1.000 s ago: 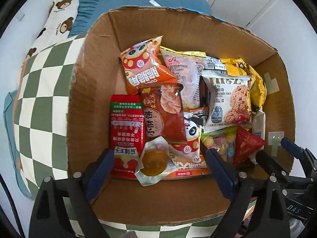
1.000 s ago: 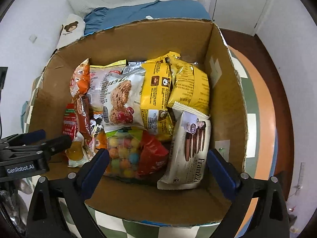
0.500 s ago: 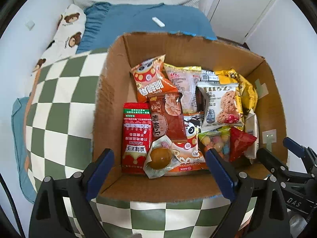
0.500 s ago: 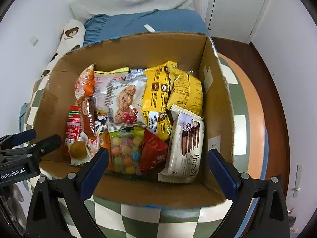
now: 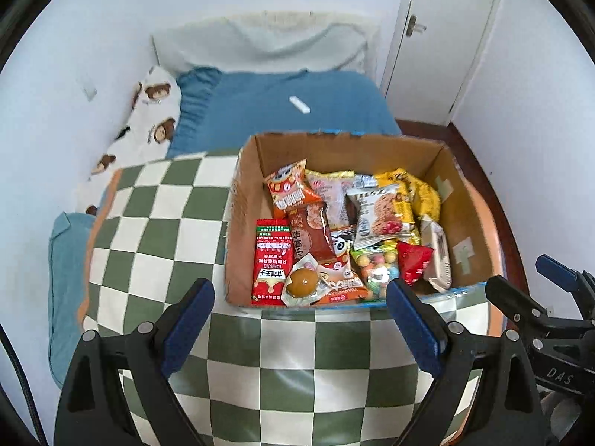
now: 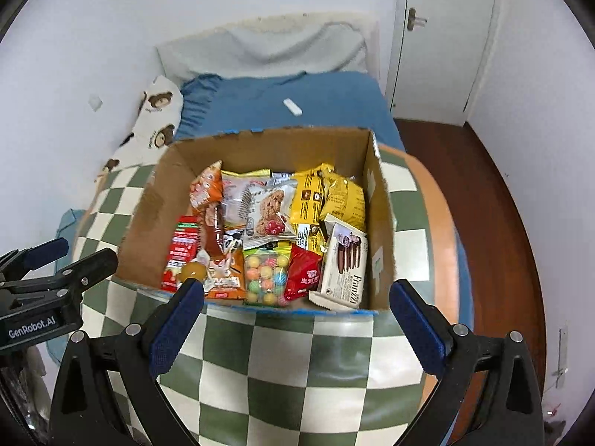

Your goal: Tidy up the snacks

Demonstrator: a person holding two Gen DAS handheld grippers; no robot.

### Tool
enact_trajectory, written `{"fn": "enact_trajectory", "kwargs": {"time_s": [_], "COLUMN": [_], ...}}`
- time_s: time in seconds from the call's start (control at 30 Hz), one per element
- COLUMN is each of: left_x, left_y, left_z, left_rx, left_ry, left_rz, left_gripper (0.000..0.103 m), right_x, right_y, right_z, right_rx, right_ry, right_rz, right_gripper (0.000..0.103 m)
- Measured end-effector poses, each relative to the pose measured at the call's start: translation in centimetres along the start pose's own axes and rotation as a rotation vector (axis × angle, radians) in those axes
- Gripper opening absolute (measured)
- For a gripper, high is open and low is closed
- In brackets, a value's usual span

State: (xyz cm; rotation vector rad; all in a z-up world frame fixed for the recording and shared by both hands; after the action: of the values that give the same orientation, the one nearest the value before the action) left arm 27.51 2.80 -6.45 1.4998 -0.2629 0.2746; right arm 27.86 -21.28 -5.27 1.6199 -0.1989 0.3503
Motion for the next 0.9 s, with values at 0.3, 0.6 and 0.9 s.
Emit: {"fn": "enact_trajectory", "kwargs": {"time_s": [0.3,0.6,0.9], "left_x": [-3.8,-6.5,-7.9], "left_y": [6.2,10.8,12.5], "left_z": [0.6,0.9,1.3], "left_rx": [0.004,0.016,0.032], "left_ry": [0.001,0.001,-0.001], "left_rz": [0.123,0.210,0.253], "left_gripper": [0.095,0.095,0.095], "right_x": [-4.0,-7.2,-8.6], "right_y": [6.9,13.8,16.4], "right_z": [-0.4,-1.6,-1.9], "right_rx": [0.012,-0.011,-0.010], "right_ry": [0.004,0.039,0.047], "right_rz": [0.108,0.234,0.272], "right_gripper": [0.102,0.103,0.103]}}
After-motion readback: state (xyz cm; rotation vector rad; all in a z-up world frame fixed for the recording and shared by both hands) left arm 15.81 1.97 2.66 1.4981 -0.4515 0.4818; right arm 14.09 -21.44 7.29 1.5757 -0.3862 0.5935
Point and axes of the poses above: each gripper's, at about its wrist camera, not at the fingertips, and y roughly against the way its jaws point, z to its right, x to its top, the point moved 3 cm from there along -y, roughly the way its jaws point, and after that the axes turned 11 degrees about -z, right-handed, at the moved point
